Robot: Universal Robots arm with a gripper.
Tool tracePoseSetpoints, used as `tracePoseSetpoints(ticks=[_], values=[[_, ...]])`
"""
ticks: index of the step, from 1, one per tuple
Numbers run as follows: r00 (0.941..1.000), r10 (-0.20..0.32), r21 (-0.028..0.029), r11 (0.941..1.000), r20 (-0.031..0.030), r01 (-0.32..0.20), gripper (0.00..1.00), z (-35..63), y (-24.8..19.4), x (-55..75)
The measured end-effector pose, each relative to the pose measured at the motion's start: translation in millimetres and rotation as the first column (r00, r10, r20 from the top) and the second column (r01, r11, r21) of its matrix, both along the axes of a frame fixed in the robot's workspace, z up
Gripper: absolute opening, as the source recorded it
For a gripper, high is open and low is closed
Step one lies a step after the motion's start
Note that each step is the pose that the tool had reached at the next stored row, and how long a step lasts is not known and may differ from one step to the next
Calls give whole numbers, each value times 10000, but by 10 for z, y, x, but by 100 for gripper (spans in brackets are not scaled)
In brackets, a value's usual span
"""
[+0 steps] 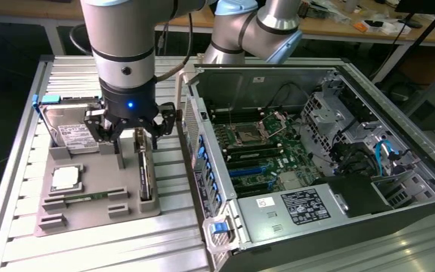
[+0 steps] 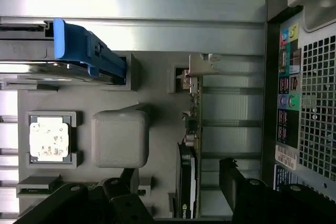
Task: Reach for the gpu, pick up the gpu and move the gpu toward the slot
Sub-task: 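Pick up the gpu and move the gpu toward the slot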
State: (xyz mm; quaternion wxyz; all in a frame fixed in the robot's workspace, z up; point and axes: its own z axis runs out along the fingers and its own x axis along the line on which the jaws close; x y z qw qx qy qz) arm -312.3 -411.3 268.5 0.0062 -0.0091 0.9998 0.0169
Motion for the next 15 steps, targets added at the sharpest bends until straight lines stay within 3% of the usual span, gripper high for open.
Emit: tracePoseSetpoints(ticks=[5,12,15], values=[[10000,-44,2,10000,5,44,72,-94,-79,1],[9999,-116,-2,9999,3,116,72,-226,-116,38],[9999,-146,-46,9999,5,146,72,-249,-143,39]])
